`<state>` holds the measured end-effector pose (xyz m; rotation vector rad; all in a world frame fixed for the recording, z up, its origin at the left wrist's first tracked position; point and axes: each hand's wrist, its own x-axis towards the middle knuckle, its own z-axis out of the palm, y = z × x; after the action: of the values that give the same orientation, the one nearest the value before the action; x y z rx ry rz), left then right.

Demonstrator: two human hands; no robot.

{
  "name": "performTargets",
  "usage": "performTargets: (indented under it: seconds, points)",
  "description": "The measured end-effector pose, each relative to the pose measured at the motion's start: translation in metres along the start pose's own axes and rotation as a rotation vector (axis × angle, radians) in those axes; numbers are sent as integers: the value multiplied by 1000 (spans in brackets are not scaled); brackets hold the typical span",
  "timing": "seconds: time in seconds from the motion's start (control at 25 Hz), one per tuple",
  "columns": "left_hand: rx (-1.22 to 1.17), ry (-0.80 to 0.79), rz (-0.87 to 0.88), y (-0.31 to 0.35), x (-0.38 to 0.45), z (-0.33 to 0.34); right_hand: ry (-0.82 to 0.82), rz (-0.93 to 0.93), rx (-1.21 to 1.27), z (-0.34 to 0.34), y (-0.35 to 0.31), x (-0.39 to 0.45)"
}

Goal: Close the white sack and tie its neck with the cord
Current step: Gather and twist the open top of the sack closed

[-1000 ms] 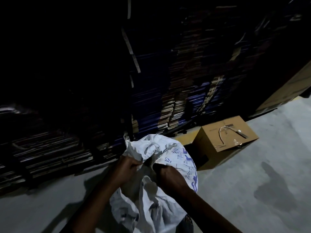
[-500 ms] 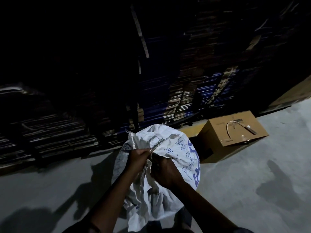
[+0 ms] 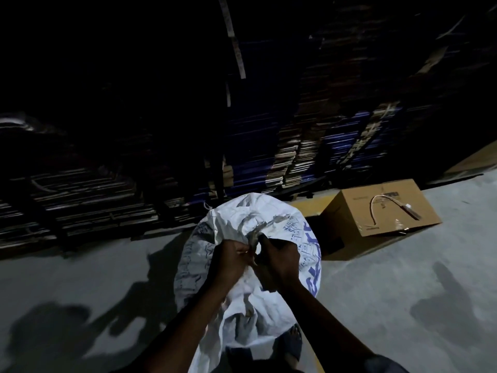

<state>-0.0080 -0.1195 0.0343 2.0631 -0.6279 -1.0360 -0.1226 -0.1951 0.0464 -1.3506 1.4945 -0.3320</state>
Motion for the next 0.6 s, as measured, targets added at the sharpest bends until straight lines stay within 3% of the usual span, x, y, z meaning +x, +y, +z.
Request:
performTargets:
  seconds: [0.16, 0.36, 0.48, 0.6]
  points:
    - [164, -32, 111, -4, -12, 9, -15, 15, -138, 15, 4, 33]
    - [408, -221, 228, -1, -35, 8, -102, -115, -312, 29, 9, 36]
    - [547, -280, 240, -21, -37, 5, -212, -86, -382, 36, 15, 31]
    - [545, -373, 195, -24, -33, 3, -277, -236, -542, 34, 25, 34]
